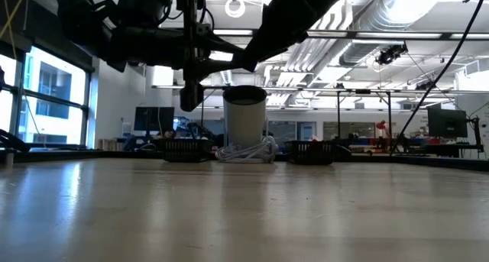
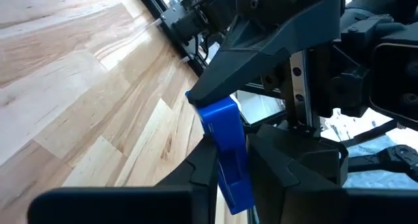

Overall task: Pick & Place Office items
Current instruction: Put the blue timer into the left black basket

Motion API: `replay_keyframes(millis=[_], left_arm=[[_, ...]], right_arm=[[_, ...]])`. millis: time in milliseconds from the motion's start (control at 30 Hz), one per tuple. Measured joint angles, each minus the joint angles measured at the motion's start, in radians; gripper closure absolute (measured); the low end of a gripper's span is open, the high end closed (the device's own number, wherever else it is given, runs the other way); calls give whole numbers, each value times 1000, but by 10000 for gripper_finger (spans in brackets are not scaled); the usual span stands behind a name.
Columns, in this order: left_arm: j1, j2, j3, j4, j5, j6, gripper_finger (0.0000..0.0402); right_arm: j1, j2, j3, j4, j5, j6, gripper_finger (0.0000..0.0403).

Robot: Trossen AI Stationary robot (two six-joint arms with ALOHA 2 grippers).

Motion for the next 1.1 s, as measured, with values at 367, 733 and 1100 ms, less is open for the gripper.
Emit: replay_keyframes(millis=[367, 733, 1100], left_arm=[[6, 0, 0, -4, 5, 38, 350], [12, -3, 2, 3, 32, 147, 351], [84, -2, 1, -8, 116, 197, 351]], right_arm=[[1, 0, 0, 8, 0, -3, 125], [32, -2, 0, 80, 59, -18, 30], [98, -24, 0, 27, 266, -69, 50]])
